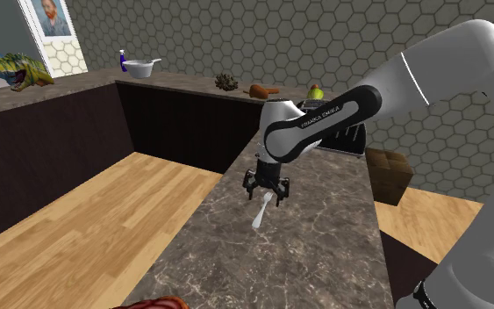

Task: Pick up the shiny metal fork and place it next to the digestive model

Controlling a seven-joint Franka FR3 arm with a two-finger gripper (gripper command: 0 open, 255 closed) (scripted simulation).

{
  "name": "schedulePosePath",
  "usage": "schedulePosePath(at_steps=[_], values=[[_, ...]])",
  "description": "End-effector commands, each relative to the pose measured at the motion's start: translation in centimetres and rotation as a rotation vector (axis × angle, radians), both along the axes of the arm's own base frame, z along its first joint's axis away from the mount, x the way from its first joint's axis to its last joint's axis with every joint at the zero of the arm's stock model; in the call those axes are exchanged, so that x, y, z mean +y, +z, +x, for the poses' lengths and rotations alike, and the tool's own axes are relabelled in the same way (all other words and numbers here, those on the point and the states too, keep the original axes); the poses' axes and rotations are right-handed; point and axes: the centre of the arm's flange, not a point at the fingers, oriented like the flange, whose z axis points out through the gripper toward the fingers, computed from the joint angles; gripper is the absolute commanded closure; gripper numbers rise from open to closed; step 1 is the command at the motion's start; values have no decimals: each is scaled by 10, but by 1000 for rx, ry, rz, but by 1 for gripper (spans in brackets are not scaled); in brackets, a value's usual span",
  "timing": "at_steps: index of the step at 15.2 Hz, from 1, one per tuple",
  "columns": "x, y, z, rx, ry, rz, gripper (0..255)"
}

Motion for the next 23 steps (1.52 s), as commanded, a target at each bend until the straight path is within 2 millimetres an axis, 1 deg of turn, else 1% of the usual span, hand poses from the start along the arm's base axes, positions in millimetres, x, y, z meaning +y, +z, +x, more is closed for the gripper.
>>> schedulePosePath(at_steps=[1,3,4,12,13,22,23], values=[[1,-10,1,-1,-4,0,0],[2,-20,0,-1,-4,0,0],[3,-28,-1,-1,-4,0,0],[3,-28,-1,-1,-4,0,0],[3,-28,-1,-1,-4,0,255],[3,-28,-1,-1,-4,0,255],[3,-23,-1,-1,-4,0,255]])
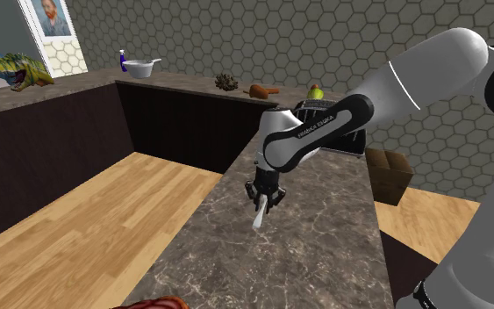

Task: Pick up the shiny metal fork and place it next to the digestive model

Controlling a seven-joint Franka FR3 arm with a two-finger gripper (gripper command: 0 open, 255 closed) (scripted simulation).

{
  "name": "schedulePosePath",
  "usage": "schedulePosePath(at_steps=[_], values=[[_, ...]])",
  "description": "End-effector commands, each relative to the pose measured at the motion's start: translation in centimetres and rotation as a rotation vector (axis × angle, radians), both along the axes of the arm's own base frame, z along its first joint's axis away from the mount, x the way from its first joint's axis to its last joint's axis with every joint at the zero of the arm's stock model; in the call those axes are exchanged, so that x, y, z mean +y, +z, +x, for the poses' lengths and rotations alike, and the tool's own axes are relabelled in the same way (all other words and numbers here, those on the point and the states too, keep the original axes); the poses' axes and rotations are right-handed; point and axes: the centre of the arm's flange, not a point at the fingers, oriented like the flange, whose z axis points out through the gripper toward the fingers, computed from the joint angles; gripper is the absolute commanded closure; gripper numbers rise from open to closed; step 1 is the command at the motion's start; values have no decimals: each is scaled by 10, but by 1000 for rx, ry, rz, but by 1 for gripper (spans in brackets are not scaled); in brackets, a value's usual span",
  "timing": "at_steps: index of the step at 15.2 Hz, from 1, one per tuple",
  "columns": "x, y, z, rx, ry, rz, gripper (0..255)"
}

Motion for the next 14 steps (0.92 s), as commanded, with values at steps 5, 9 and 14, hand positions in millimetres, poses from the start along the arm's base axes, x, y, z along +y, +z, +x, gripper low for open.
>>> schedulePosePath(at_steps=[5,9,14], values=[[0,29,0,0,0,0,255],[0,50,0,0,0,0,255],[0,77,0,0,0,0,255]])
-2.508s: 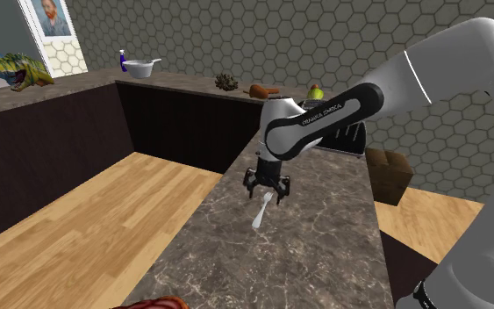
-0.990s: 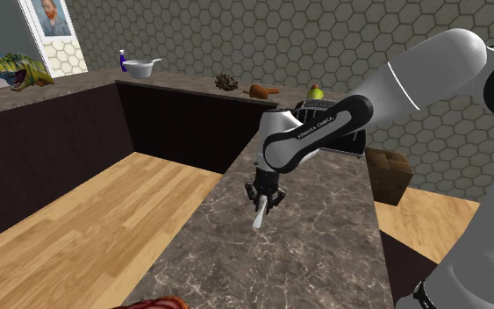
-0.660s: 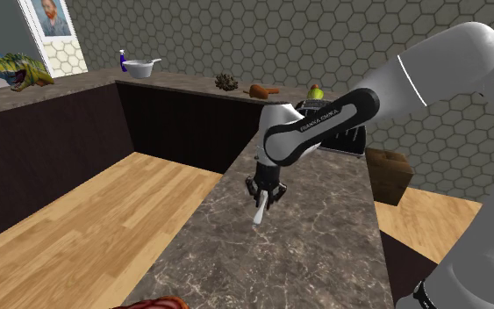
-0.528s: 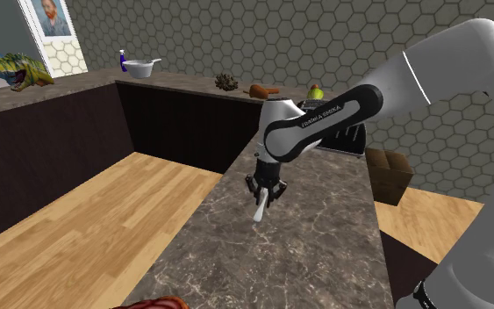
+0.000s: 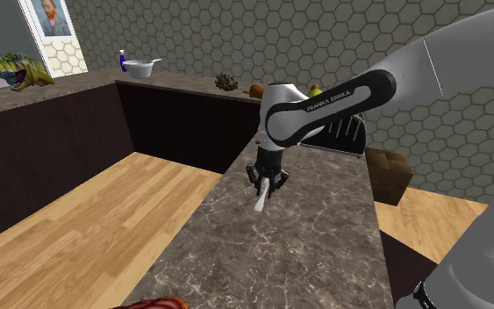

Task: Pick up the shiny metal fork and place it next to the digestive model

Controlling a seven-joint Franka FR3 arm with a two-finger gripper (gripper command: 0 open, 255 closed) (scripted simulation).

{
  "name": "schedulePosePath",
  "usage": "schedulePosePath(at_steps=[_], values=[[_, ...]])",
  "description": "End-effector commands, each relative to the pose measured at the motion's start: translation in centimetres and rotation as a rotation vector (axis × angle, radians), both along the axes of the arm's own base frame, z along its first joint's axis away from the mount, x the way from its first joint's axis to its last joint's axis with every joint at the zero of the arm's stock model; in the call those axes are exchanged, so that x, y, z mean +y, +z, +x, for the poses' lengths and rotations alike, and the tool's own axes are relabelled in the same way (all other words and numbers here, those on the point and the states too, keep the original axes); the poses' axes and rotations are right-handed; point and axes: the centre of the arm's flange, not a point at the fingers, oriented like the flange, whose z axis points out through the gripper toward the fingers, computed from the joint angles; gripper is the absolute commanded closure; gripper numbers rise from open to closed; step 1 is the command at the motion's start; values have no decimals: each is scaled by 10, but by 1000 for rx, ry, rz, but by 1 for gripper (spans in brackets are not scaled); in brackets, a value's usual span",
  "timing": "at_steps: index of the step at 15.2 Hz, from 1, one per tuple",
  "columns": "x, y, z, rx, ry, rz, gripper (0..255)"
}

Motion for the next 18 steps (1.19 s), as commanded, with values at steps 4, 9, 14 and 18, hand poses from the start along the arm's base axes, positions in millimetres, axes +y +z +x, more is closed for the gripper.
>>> schedulePosePath(at_steps=[4,9,14,18], values=[[1,27,0,0,0,0,255],[1,53,0,0,0,0,255],[1,80,0,0,0,0,255],[34,83,-21,0,0,0,255]])
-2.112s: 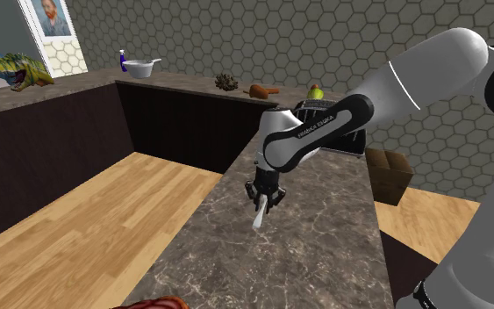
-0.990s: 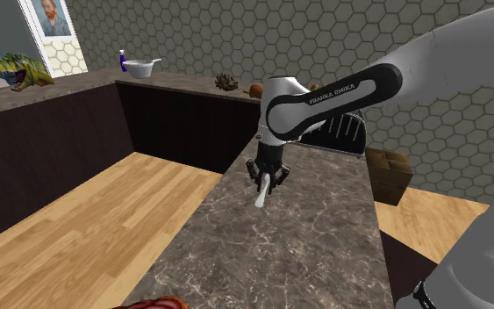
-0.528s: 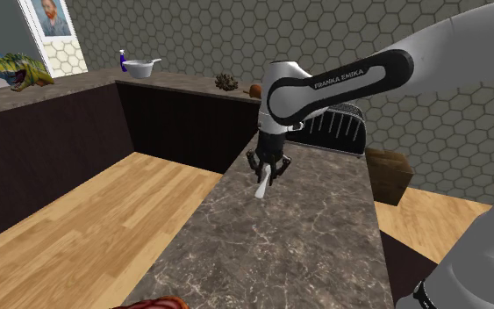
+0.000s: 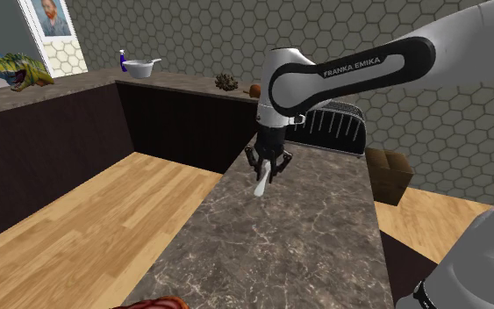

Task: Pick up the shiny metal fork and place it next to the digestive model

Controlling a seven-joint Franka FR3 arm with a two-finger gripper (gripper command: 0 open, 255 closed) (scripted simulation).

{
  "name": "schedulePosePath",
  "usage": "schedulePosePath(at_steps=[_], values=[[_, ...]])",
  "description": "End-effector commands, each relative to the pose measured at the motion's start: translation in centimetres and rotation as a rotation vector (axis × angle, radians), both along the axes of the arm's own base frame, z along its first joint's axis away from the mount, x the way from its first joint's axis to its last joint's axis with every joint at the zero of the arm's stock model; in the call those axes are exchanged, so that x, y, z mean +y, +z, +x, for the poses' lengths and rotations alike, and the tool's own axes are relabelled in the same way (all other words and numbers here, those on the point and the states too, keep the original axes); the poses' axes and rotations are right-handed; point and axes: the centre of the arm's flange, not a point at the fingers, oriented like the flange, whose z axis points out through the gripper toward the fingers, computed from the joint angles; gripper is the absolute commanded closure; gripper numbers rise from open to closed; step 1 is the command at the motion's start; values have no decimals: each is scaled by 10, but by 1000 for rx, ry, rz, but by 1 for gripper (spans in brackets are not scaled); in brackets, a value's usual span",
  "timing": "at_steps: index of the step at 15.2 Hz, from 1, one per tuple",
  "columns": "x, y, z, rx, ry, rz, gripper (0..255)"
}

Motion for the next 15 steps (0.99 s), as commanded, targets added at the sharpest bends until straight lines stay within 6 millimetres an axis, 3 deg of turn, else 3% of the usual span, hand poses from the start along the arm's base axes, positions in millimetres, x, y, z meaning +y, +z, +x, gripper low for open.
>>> schedulePosePath(at_steps=[1,15], values=[[22,0,-13,0,0,0,255],[176,1,-114,0,0,0,255]])
